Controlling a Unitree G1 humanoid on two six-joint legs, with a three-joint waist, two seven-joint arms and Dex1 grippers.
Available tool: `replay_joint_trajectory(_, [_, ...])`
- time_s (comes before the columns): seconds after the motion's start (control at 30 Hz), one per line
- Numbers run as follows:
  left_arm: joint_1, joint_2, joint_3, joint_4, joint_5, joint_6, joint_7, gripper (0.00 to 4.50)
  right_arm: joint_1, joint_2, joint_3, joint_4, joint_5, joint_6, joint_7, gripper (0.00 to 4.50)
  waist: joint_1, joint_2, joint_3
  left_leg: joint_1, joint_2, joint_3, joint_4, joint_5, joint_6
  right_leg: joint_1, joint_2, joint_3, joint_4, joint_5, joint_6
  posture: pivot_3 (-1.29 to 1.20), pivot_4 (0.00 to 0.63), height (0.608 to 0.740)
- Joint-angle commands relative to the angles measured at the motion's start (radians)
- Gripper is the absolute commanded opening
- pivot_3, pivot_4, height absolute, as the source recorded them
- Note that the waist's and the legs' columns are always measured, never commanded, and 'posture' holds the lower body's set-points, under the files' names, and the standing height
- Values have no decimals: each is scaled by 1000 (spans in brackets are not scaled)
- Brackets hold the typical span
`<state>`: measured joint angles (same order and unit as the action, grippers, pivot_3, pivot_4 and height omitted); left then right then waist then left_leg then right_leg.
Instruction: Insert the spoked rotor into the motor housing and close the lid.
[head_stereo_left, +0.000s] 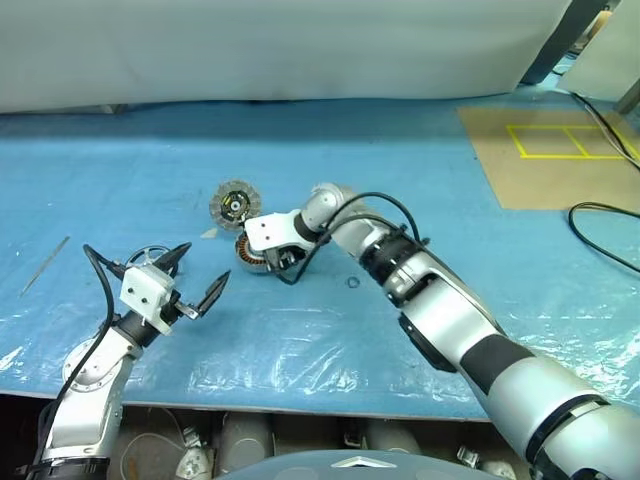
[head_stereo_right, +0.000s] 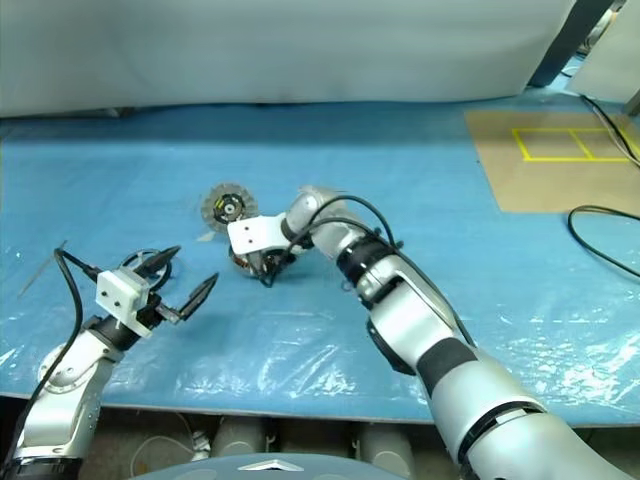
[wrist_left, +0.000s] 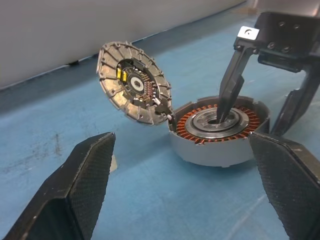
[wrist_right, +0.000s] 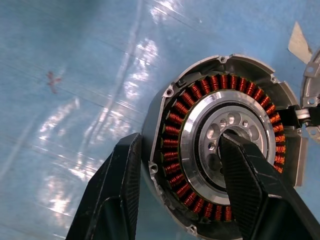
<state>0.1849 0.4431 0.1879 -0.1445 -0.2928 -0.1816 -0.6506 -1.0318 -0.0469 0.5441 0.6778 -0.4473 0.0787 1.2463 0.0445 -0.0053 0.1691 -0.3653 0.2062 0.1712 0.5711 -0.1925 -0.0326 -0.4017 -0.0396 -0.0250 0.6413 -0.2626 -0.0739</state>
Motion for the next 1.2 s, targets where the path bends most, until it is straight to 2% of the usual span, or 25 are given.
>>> replay_joint_trajectory(0.03, [21, -3, -8, -30, -20, 0, -16, 4500, 137, -13, 91, -154, -7, 154, 96, 1982, 0, -1, 0, 0, 0, 0, 0, 0, 0, 0, 0, 0, 0, 0, 0, 0, 150, 740])
replay_joint_trajectory(0.3, [126, -9, -24, -101, -41, -3, -49, 4500, 190, -17, 120, -307, 5, 286, 59, 1982, -4, -1, -1, 9, 0, 1, -3, 0, 0, 5, 1, 3, -1, -1, 0, 0, 150, 740])
replay_joint_trajectory(0.43, [149, -10, -18, -108, -44, -3, -45, 4500, 197, -15, 119, -314, 22, 273, 34, 3195, -4, -1, -1, 13, 0, 2, -6, 0, 0, 7, 1, 4, -3, -1, 0, 0, 150, 740])
replay_joint_trajectory(0.57, [153, -16, -21, -98, -43, -6, -40, 4500, 168, -8, 53, -326, 91, 271, 12, 4487, -7, -1, 0, 14, 0, 3, -7, 0, 0, 7, 2, 6, -2, -1, 0, 0, 150, 740])
replay_joint_trajectory(0.7, [145, -19, -35, -84, -39, -7, -46, 4500, 149, -44, -16, -431, 212, 311, 86, 4487, -2, -2, 1, 12, -1, 3, -7, 0, 0, 5, 2, 6, -2, -1, 0, 0, 150, 740])
replay_joint_trajectory(0.87, [110, -18, -58, -67, -41, 1, -57, 4500, 163, -79, -91, -555, 333, 306, 82, 4487, -1, -2, 1, 6, 0, 3, -7, 1, -1, 0, 2, 5, -3, 0, 1, 0, 150, 740])
replay_joint_trajectory(0.97, [105, -15, -69, -69, -48, 4, -70, 4500, 199, -84, -166, -610, 413, 312, 31, 4487, -1, -3, 1, 5, -1, 3, -7, 2, -3, -1, 2, 5, -3, 1, 4, 0, 150, 740])
replay_joint_trajectory(1.1, [143, -18, -73, -97, -55, -7, -82, 4500, 300, -109, -272, -625, 461, 309, -108, 4487, -1, -3, 1, 5, -1, 3, -7, 2, -4, 0, 2, 5, -3, 1, 4, 0, 150, 740])
replay_joint_trajectory(1.2, [180, -22, -75, -125, -69, -2, -87, 4500, 387, -178, -302, -633, 460, 292, -161, 4487, 0, -3, 1, 5, -1, 3, -7, 2, -4, 0, 1, 5, -4, 1, 3, 0, 150, 740])
